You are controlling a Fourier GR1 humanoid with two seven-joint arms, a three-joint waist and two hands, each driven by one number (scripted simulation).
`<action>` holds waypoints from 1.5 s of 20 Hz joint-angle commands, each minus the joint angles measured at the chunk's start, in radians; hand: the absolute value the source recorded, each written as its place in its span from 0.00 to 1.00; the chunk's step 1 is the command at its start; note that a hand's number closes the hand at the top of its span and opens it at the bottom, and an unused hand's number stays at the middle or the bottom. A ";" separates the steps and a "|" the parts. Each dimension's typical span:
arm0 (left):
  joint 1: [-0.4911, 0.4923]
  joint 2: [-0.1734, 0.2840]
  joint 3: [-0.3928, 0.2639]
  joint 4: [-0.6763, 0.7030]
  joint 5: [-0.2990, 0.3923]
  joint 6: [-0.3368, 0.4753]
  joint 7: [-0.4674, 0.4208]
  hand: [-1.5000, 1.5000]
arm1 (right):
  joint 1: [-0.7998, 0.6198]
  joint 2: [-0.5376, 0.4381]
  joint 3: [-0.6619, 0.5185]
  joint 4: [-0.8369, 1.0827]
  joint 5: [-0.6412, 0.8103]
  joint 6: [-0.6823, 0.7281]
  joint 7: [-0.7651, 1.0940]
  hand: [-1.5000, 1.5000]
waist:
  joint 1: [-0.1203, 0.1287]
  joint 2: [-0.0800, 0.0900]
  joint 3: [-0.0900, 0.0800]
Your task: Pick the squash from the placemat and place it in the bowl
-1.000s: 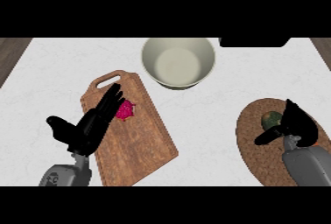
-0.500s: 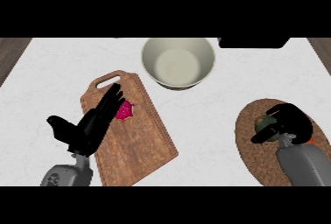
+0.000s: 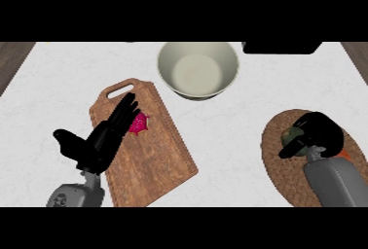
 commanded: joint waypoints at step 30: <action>-0.057 -0.043 -0.045 0.060 -0.015 -0.020 0.016 0.50 | -1.039 0.312 0.543 0.071 -0.059 0.139 0.578 1.00 | 0.086 0.002 0.005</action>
